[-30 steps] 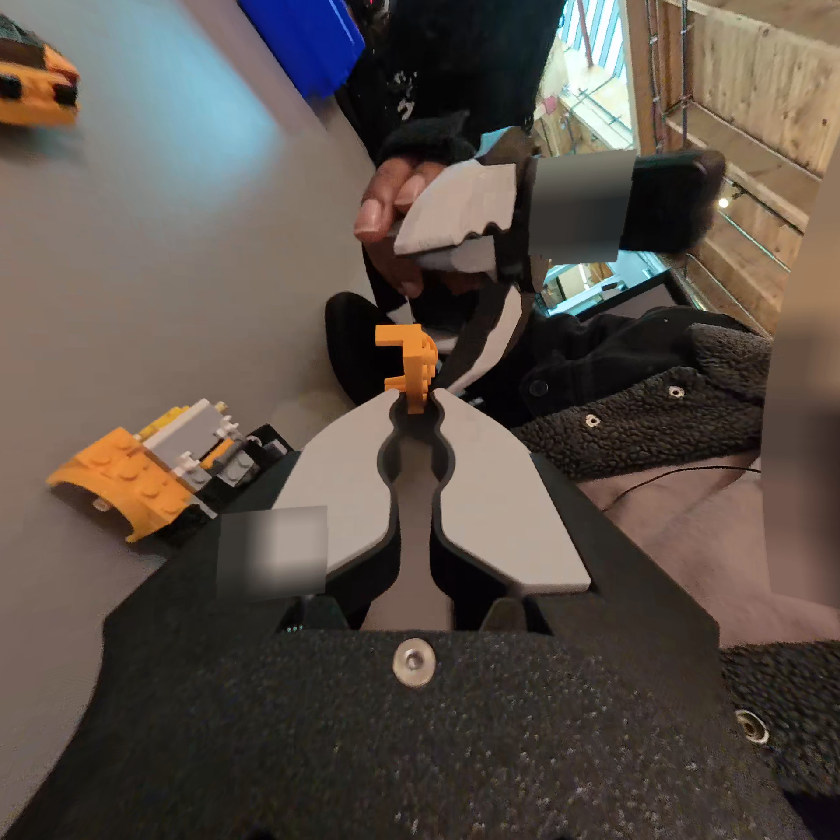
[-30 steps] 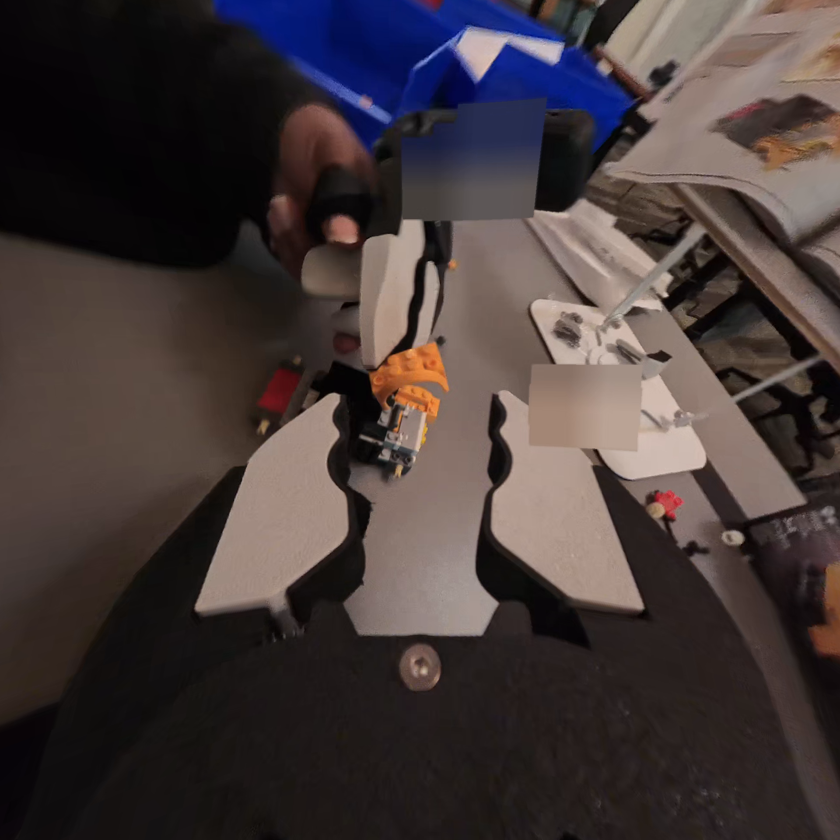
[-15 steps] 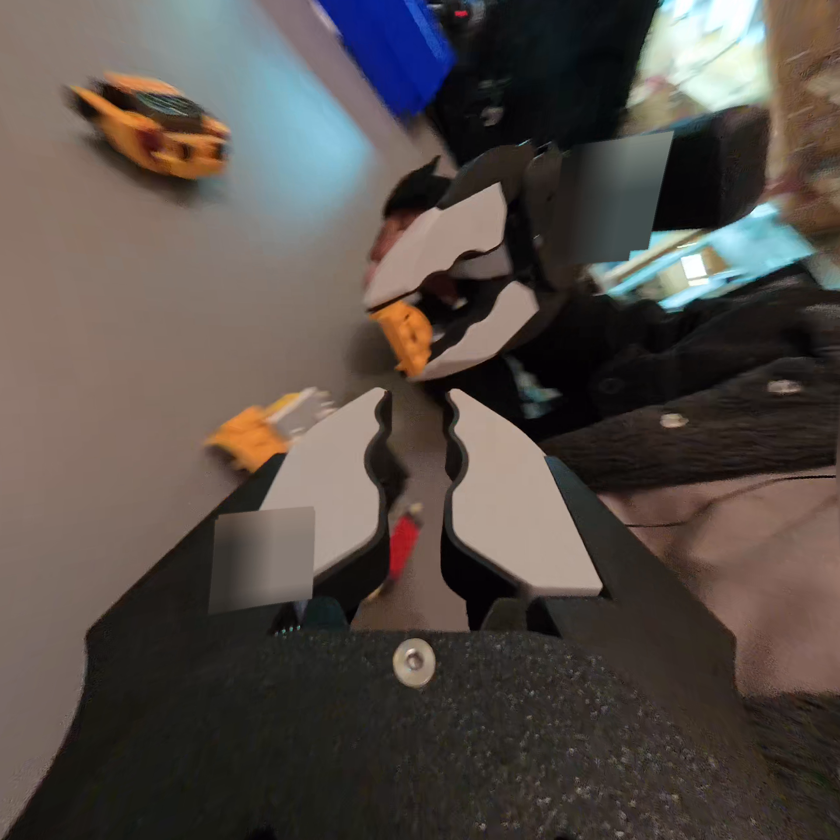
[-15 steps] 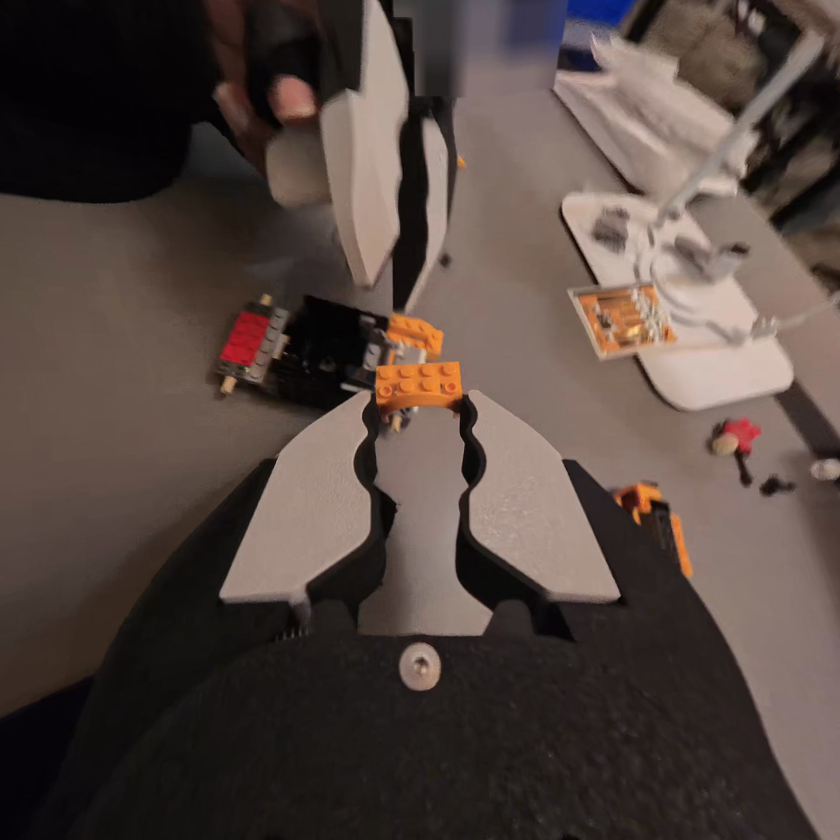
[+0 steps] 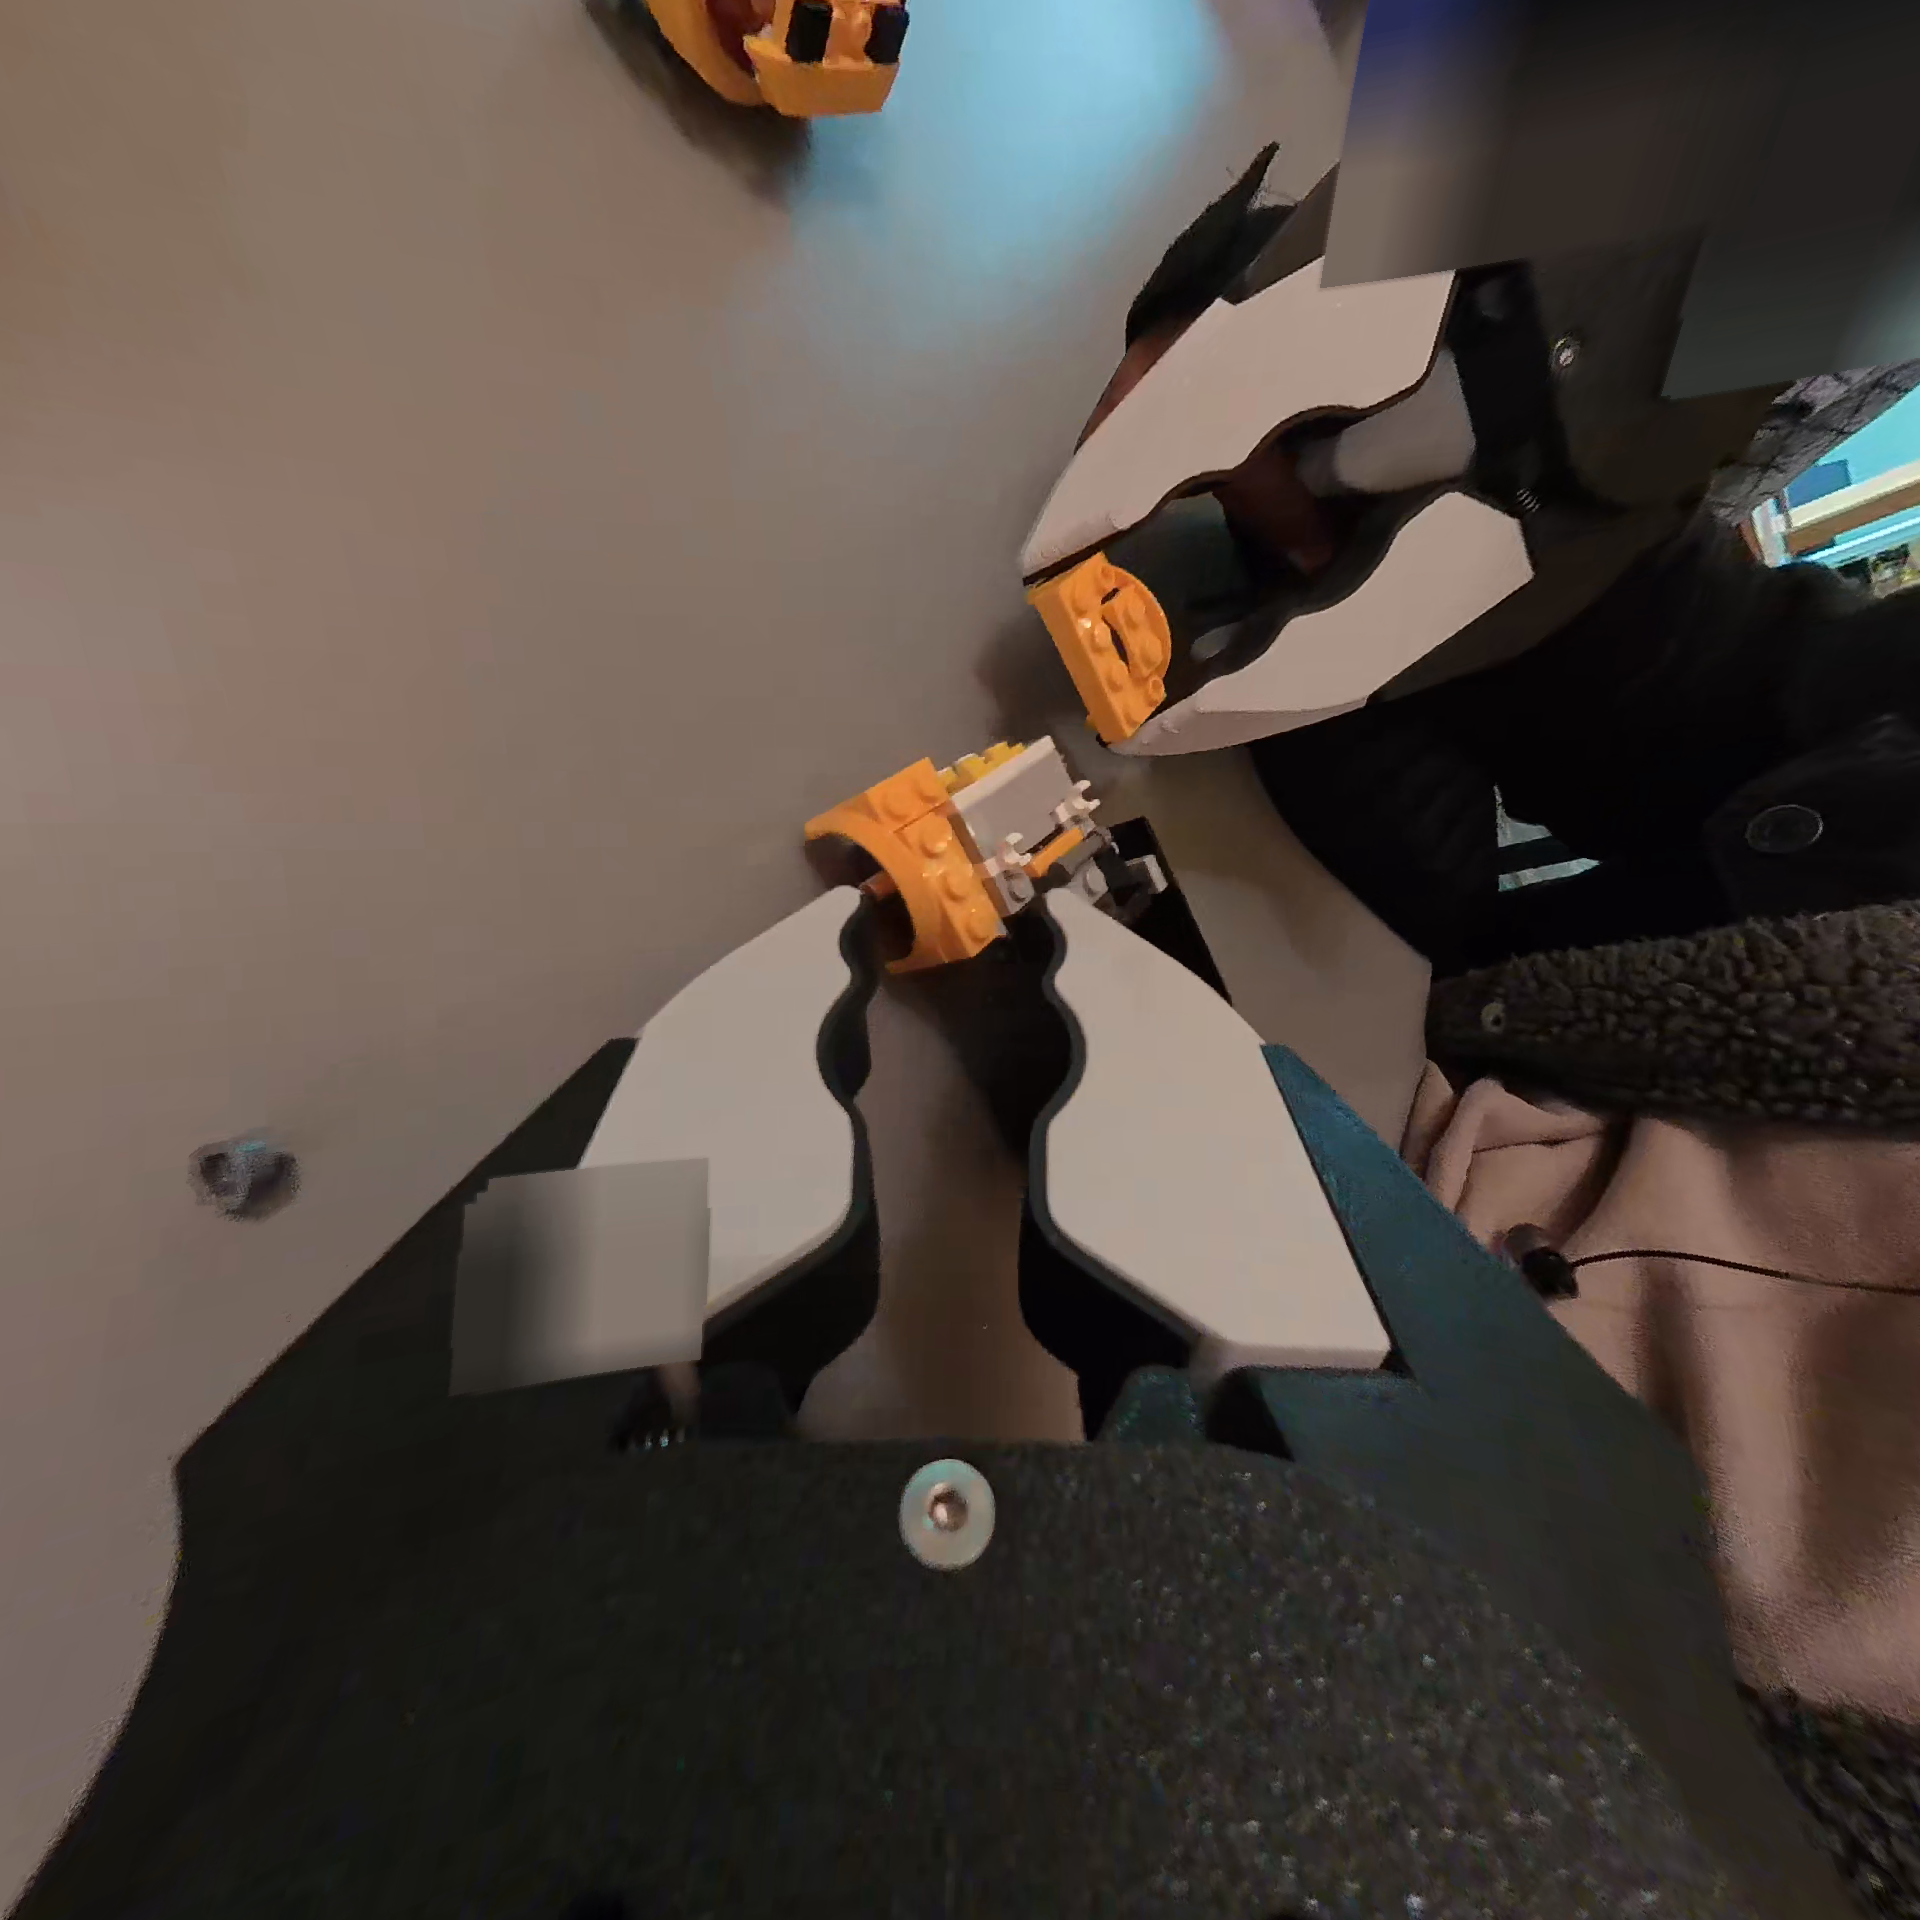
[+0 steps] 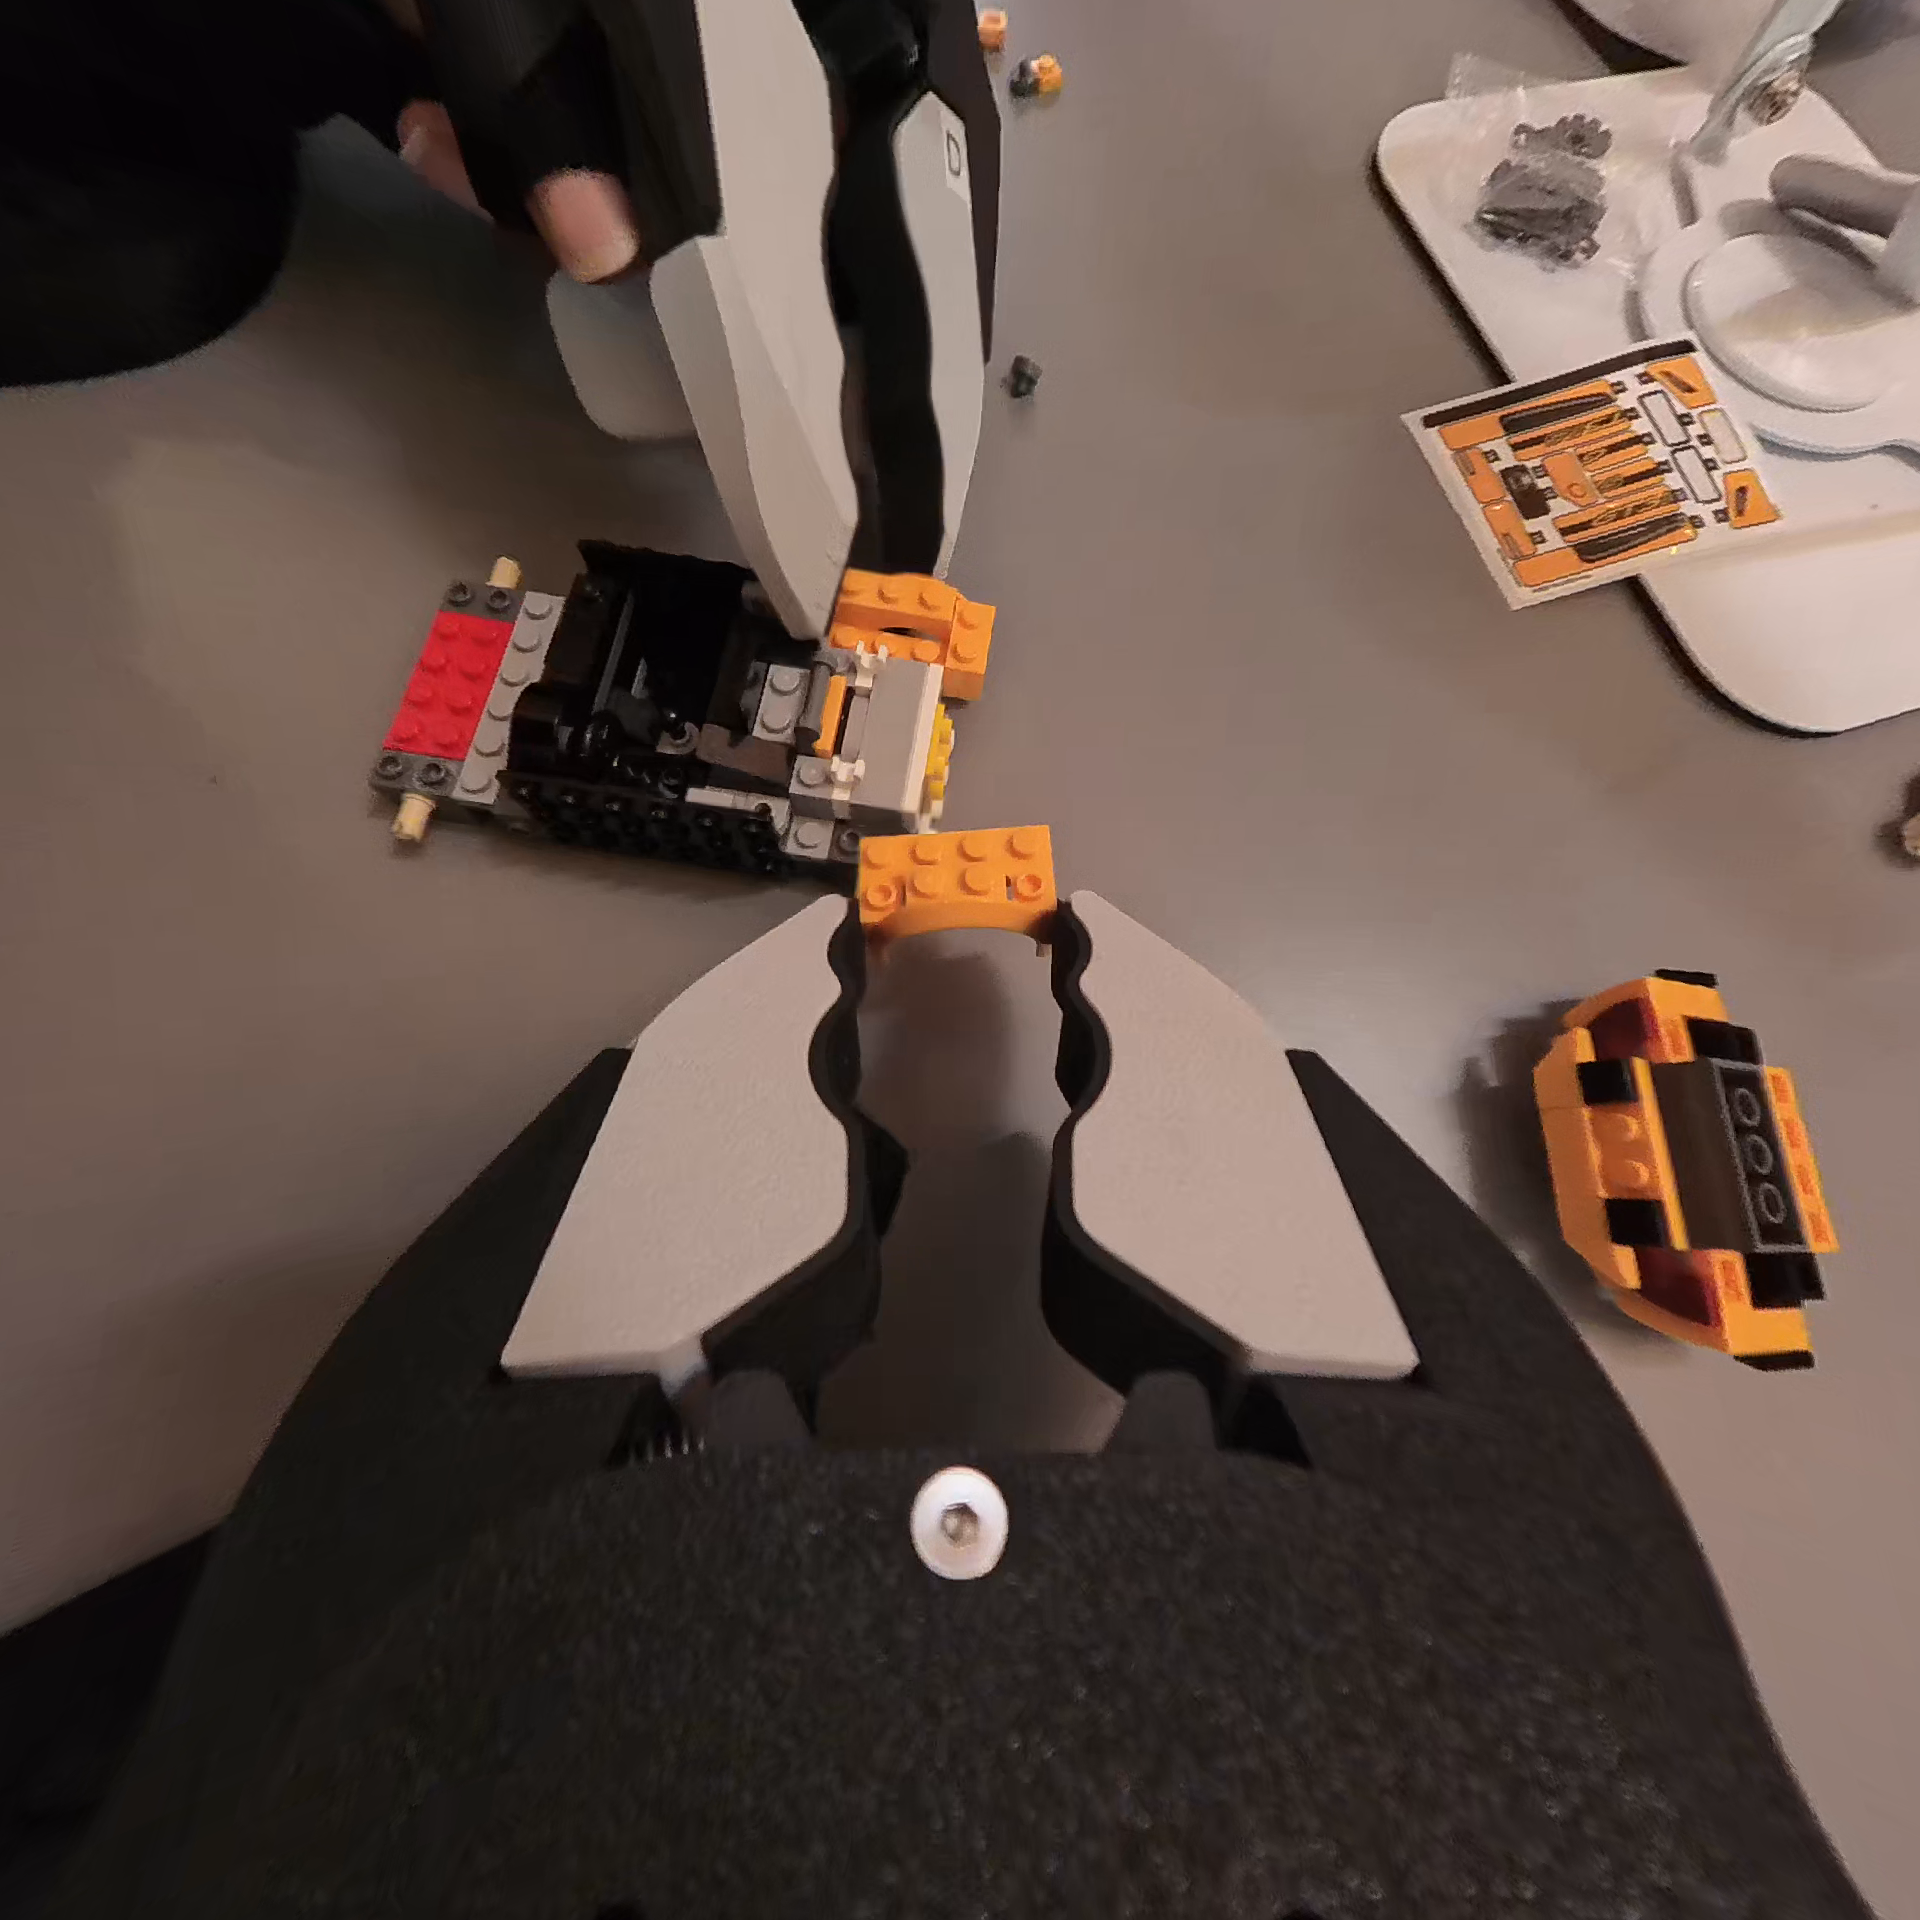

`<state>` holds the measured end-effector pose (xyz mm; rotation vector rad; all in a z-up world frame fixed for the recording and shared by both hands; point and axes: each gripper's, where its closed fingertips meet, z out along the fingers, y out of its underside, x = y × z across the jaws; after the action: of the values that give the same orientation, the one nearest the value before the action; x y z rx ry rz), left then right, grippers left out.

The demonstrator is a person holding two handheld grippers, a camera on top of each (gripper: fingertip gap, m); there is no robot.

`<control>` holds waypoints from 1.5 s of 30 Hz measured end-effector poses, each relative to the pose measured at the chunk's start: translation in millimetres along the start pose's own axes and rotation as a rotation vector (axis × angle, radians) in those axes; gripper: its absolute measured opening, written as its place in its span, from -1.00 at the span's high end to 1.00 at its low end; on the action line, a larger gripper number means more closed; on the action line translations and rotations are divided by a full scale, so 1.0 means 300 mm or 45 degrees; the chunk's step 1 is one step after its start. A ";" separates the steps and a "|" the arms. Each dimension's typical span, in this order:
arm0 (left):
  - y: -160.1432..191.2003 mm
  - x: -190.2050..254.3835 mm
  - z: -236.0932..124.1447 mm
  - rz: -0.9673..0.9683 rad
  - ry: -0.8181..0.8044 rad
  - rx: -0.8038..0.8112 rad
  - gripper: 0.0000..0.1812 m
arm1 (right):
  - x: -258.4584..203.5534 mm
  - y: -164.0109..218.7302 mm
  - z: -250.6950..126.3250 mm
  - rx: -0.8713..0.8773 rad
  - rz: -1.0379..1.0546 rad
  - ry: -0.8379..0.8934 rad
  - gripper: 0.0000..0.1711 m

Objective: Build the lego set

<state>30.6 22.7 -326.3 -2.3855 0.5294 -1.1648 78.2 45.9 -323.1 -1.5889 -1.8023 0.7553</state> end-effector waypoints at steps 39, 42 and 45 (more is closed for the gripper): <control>0.018 0.038 -0.033 0.014 -0.012 0.076 0.69 | -0.066 0.057 -0.022 -0.229 -0.308 -0.362 0.45; 0.022 0.034 -0.038 0.033 -0.014 0.075 0.69 | -0.082 0.058 0.004 -0.268 -0.377 -0.430 0.42; 0.027 0.035 -0.047 0.030 -0.001 0.079 0.68 | -0.095 0.052 0.031 -0.265 -0.383 -0.439 0.46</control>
<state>24.0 7.5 -316.0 -2.3209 0.5126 -1.1534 83.8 19.2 -342.9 -1.3221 -2.3721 0.7509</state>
